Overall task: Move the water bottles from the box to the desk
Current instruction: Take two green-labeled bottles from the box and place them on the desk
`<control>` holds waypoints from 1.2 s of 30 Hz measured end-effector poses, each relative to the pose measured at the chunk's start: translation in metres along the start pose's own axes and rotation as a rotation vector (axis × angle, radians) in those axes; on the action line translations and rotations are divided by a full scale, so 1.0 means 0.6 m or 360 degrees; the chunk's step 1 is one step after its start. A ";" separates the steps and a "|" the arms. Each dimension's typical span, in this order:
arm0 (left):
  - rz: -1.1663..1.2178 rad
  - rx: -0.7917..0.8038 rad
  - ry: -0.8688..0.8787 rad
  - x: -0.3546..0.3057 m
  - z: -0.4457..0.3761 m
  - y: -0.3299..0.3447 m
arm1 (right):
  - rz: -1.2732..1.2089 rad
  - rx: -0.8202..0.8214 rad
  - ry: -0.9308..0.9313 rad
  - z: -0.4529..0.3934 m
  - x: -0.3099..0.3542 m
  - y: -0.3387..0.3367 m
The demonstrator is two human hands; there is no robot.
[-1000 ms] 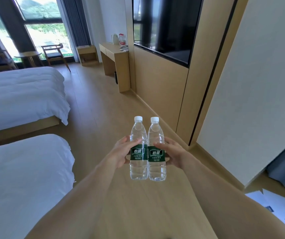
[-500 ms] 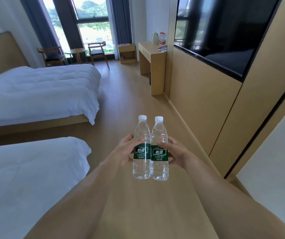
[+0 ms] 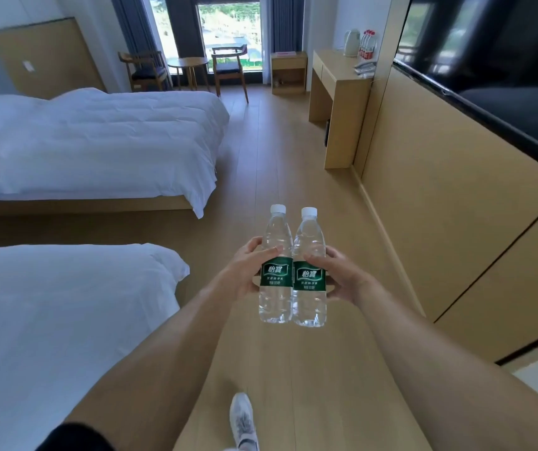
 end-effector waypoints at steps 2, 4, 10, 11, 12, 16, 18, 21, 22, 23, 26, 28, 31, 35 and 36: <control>0.0006 0.0022 -0.0002 -0.013 -0.048 -0.018 | -0.0019 -0.0021 0.0017 -0.040 0.012 -0.020; -0.0002 0.0055 -0.0006 -0.030 -0.102 -0.039 | -0.0011 -0.0042 0.0018 -0.085 0.031 -0.042; -0.0015 0.0175 -0.0023 -0.110 -0.275 -0.105 | -0.0056 -0.0152 0.0039 -0.231 0.109 -0.103; -0.0021 0.0196 -0.0022 -0.126 -0.302 -0.118 | -0.0060 -0.0169 0.0042 -0.255 0.125 -0.110; -0.0026 0.0213 -0.0023 -0.142 -0.327 -0.131 | -0.0062 -0.0186 0.0043 -0.280 0.142 -0.116; -0.0055 0.0272 -0.0022 -0.203 -0.417 -0.181 | -0.0072 -0.0231 0.0035 -0.370 0.203 -0.135; -0.0074 0.0289 -0.0024 -0.230 -0.453 -0.200 | -0.0086 -0.0240 0.0035 -0.407 0.226 -0.142; -0.0066 0.0269 -0.0027 -0.258 -0.499 -0.229 | -0.0078 -0.0236 0.0028 -0.458 0.256 -0.154; -0.0063 0.0269 -0.0030 -0.265 -0.514 -0.238 | -0.0071 -0.0230 0.0027 -0.475 0.265 -0.159; -0.0063 0.0273 -0.0035 -0.272 -0.530 -0.245 | -0.0064 -0.0225 0.0025 -0.492 0.273 -0.164; -0.0078 0.0267 -0.0041 -0.291 -0.574 -0.266 | -0.0050 -0.0218 0.0027 -0.542 0.293 -0.180; -0.0079 0.0250 -0.0035 -0.304 -0.602 -0.280 | -0.0042 -0.0205 0.0025 -0.576 0.307 -0.195; -0.0091 0.0226 -0.0027 -0.323 -0.646 -0.300 | -0.0015 -0.0154 0.0021 -0.635 0.331 -0.217; -0.0150 0.0113 -0.0016 -0.364 -0.711 -0.331 | -0.0014 -0.0068 0.0017 -0.726 0.374 -0.248; -0.0154 0.0087 -0.0009 -0.377 -0.730 -0.338 | -0.0013 -0.0035 0.0016 -0.750 0.388 -0.257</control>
Point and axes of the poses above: each hand's wrist, its own z-axis away from the middle knuckle, its own y-axis out of the palm, x = y × z, the point moved 7 cm from there along -z, towards the middle knuckle, and after that the axes turned 14 degrees about x, right-handed, at the moved point
